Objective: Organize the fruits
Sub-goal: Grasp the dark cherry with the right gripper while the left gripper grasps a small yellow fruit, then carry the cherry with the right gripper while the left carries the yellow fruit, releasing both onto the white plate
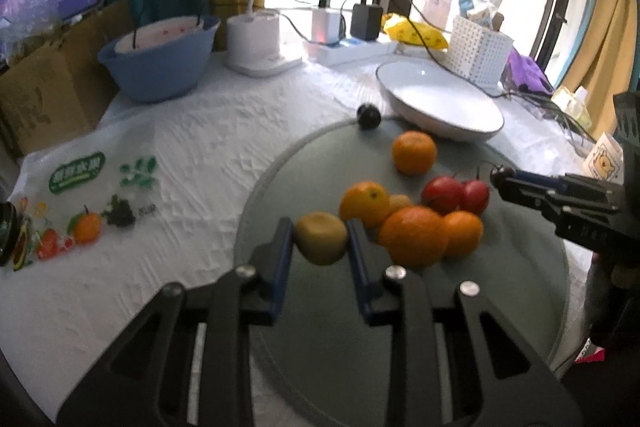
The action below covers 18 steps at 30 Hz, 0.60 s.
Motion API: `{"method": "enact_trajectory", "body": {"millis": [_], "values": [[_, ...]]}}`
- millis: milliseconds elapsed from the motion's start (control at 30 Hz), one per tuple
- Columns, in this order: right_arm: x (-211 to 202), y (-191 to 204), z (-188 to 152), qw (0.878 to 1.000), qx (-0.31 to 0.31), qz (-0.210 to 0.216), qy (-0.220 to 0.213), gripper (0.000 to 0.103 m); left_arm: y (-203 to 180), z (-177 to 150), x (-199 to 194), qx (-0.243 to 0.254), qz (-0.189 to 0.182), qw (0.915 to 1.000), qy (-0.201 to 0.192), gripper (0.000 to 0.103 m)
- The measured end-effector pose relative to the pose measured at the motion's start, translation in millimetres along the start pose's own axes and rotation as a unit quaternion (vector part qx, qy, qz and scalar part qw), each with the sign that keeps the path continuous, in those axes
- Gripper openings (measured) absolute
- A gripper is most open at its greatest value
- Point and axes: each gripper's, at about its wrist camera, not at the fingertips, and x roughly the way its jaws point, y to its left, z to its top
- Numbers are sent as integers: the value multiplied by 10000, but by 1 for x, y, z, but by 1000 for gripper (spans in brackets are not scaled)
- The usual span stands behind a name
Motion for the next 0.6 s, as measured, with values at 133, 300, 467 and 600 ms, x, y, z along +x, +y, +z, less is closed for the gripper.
{"method": "enact_trajectory", "body": {"millis": [133,300,467,600], "values": [[-10,-3,4,9999,-37,-18,-145,29,-4,11,-11,25,4,9998,-205,28],[-22,-11,12,9993,-71,-43,-355,29,-15,25,-17,116,-33,9992,-386,28],[-29,-22,20,9987,-66,-70,-504,29,-29,38,-13,227,-123,9986,-454,28],[-29,-33,24,9983,-25,-92,-567,29,-44,48,-2,357,-246,9981,-437,29]]}}
